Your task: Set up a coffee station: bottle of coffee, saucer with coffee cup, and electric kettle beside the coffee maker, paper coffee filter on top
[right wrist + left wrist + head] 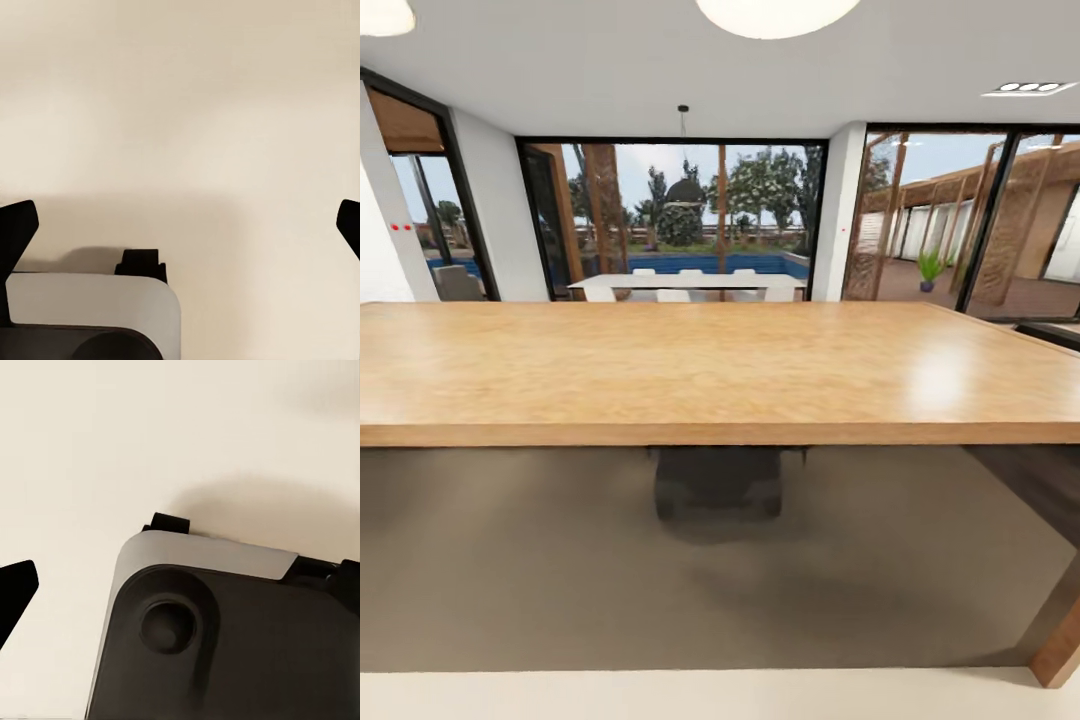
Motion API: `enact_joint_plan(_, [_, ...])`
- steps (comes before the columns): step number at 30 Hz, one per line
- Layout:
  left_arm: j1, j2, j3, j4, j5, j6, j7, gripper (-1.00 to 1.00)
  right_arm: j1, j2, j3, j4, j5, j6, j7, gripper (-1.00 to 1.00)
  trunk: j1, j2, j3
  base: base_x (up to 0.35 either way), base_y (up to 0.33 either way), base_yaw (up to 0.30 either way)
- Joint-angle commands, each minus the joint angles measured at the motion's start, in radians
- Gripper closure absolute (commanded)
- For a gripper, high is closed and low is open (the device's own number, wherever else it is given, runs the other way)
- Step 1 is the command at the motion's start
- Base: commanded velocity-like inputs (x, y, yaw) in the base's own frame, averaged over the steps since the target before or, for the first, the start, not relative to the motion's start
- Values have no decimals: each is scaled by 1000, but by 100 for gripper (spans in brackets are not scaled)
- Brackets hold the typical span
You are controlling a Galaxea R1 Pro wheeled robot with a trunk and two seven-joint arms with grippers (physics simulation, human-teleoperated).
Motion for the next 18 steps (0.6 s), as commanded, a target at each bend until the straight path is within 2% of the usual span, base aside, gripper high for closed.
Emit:
enact_joint_plan(1, [0,-1,3,-2,0,-1,-1,-100,-1,0,0,1,0,-3,0,-100,0,0,-1,-3,-2,233])
enact_joint_plan(18, [0,-1,3,-1,0,-1,0,-100,0,0,2,1,0,-3,0,-100,0,0,-1,0,0,238])
